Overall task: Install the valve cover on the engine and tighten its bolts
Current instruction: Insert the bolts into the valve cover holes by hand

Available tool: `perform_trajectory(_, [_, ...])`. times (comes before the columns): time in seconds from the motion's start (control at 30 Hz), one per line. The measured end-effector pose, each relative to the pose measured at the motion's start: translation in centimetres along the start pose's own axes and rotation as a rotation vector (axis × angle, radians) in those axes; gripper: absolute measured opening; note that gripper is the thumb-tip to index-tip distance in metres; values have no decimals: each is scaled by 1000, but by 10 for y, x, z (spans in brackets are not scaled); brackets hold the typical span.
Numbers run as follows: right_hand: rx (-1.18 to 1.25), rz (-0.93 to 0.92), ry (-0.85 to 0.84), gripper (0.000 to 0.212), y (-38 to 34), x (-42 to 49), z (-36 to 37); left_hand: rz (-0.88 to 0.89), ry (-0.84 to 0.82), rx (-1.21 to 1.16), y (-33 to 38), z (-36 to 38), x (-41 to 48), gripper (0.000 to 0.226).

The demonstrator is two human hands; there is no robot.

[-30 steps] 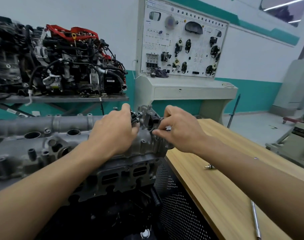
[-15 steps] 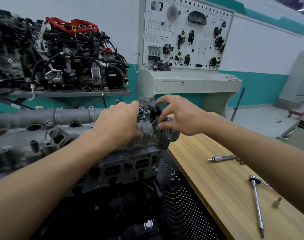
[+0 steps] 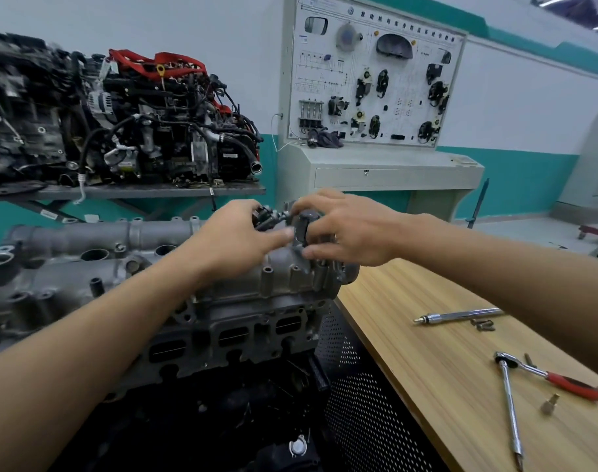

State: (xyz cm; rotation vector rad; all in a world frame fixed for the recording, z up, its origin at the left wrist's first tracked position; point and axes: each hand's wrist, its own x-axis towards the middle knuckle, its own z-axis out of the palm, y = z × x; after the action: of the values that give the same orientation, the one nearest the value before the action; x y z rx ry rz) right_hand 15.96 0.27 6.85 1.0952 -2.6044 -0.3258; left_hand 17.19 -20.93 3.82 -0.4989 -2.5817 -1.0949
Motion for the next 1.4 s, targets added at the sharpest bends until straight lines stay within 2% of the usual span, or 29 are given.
perform_trajectory(0.07, [281, 51, 177, 37, -7, 5, -12, -96, -48, -346, -1, -6, -3, 36])
perform_trajectory(0.13, [686, 128, 298, 31, -19, 11, -23, -147, -124, -582, 0, -15, -7, 32])
perform_trajectory(0.2, [1023, 215, 291, 18, -32, 18, -28, -129, -191, -635, 0, -19, -11, 38])
perform_trajectory(0.33, [1296, 263, 362, 5, -47, 25, -26, -100, -223, -672, -1, -21, -18, 21])
perform_trajectory(0.43, [1508, 315, 381, 5, -44, 27, -28, -91, -213, -703, -4, -24, -22, 25])
perform_trajectory(0.5, [1565, 436, 475, 7, -33, 27, -30, -100, -192, -652, -6, -29, -22, 35])
perform_trajectory(0.53, [1517, 491, 529, 8, -26, 25, -29, -107, -169, -596, -7, -31, -21, 36])
perform_trajectory(0.6, [1229, 520, 537, 8, -18, 20, -23, -122, -98, -436, -11, -35, -20, 33])
perform_trajectory(0.67, [830, 435, 420, 11, -22, 14, -12, -124, -17, -313, -15, -37, -18, 31])
perform_trajectory(0.73, [586, 341, 389, 16, -35, 13, 2, -117, 39, -260, -16, -37, -16, 33])
perform_trajectory(0.83, [534, 268, 474, 16, -47, 18, 10, -117, 85, -191, -15, -34, -15, 37])
perform_trajectory(1.0, [529, 196, 479, 14, -52, 24, 6, -125, 92, -184, -16, -34, -17, 34])
perform_trajectory(1.13, [448, 163, 503, 15, -52, 27, 6, -130, 80, -197, -16, -32, -17, 42])
perform_trajectory(1.2, [440, 153, 468, 14, -51, 26, 9, -131, 80, -206, -16, -30, -17, 43])
perform_trajectory(1.3, [430, 116, 301, 14, -56, 24, 19, -136, 76, -212, -16, -30, -17, 42])
perform_trajectory(1.4, [414, 140, 242, 16, -57, 27, 22, -148, 65, -222, -16, -31, -17, 34])
